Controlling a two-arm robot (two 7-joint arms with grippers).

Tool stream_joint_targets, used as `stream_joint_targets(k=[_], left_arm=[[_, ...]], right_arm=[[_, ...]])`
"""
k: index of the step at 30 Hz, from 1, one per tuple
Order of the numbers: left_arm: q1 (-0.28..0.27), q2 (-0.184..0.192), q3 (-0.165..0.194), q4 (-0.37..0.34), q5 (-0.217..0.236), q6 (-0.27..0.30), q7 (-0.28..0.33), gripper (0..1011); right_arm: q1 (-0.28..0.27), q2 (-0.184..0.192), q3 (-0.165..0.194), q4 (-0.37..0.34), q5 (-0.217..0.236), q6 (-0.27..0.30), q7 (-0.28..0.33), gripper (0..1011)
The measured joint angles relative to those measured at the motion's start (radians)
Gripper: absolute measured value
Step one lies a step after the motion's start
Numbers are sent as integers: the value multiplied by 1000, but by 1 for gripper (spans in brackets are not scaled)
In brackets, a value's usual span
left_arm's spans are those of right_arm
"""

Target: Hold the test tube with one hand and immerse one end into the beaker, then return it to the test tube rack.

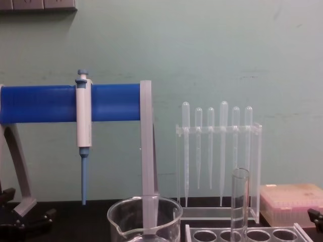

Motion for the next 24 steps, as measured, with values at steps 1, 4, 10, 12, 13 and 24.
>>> stream_joint_targets(k=[1, 4, 10, 12, 13, 24], left_arm=[[0, 0, 0, 0, 0, 0, 0, 1000], [0, 0, 0, 0, 0, 0, 0, 1000], [0, 0, 0, 0, 0, 0, 0, 1000], [0, 0, 0, 0, 0, 0, 0, 1000], [0, 0, 0, 0, 0, 0, 0, 1000], [0, 0, 0, 0, 0, 0, 0, 1000]], right_arm=[[0, 0, 0, 0, 0, 0, 0, 1003], [0, 0, 0, 0, 0, 0, 0, 1003], [0, 0, 0, 0, 0, 0, 0, 1003], [0, 0, 0, 0, 0, 0, 0, 1002], [0, 0, 0, 0, 0, 0, 0, 1003], [0, 0, 0, 0, 0, 0, 0, 1002]])
